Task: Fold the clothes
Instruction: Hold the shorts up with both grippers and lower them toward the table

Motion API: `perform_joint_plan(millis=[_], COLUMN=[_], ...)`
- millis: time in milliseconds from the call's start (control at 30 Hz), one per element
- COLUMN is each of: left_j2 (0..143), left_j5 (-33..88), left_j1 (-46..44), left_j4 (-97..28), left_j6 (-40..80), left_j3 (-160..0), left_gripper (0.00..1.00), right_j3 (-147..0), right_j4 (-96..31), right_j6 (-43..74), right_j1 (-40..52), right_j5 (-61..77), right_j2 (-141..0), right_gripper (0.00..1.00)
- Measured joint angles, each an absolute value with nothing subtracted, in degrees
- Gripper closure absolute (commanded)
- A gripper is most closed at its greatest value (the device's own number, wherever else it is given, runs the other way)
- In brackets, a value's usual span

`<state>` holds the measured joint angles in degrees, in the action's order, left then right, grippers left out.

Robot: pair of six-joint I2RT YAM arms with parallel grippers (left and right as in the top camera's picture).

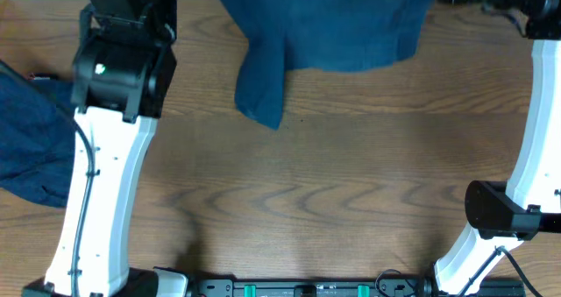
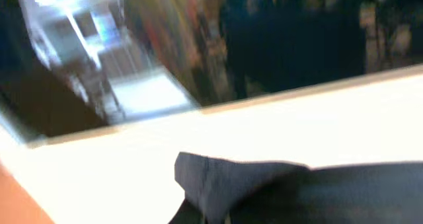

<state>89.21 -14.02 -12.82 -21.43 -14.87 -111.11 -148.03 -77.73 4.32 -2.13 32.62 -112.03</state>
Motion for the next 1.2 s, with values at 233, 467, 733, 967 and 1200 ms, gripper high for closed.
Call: perform_joint_plan(millis=[233, 467, 733, 967, 1200], left_j2=[88.73, 88.71, 88.71, 90.04, 98.61], left_j5=[-10.74, -5.08, -1.96, 5.72, 6.90], left_j1=[-14.22, -14.22, -14.09, -13.67, -13.52], left_j4=[-51.48, -65.56, -68.25, -70.13, -68.36], left_j6=[-2.11, 6.72, 9.28, 9.52, 8.21], left_j3=[-111.48, -111.59, -111.59, -111.59, -111.59], left_gripper=[0.94, 0.94, 0.94, 0.94, 0.94], right_j3=[-147.63, -142.82, -133.34, -119.46, -111.22], right_j4=[-97.21, -97.21, -96.88, -93.80, -88.07], right_j6=[4.56, 4.43, 3.14, 3.05, 4.23], right_j1=[-2.24, -2.46, -2.87, -4.36, -4.86], right_j5=[26.50, 24.60, 23.94, 23.11, 21.80], right_j2=[-112.03, -111.90, -111.90, -112.46, -113.58], right_gripper=[0.99, 0.99, 0.99, 0.99, 0.99])
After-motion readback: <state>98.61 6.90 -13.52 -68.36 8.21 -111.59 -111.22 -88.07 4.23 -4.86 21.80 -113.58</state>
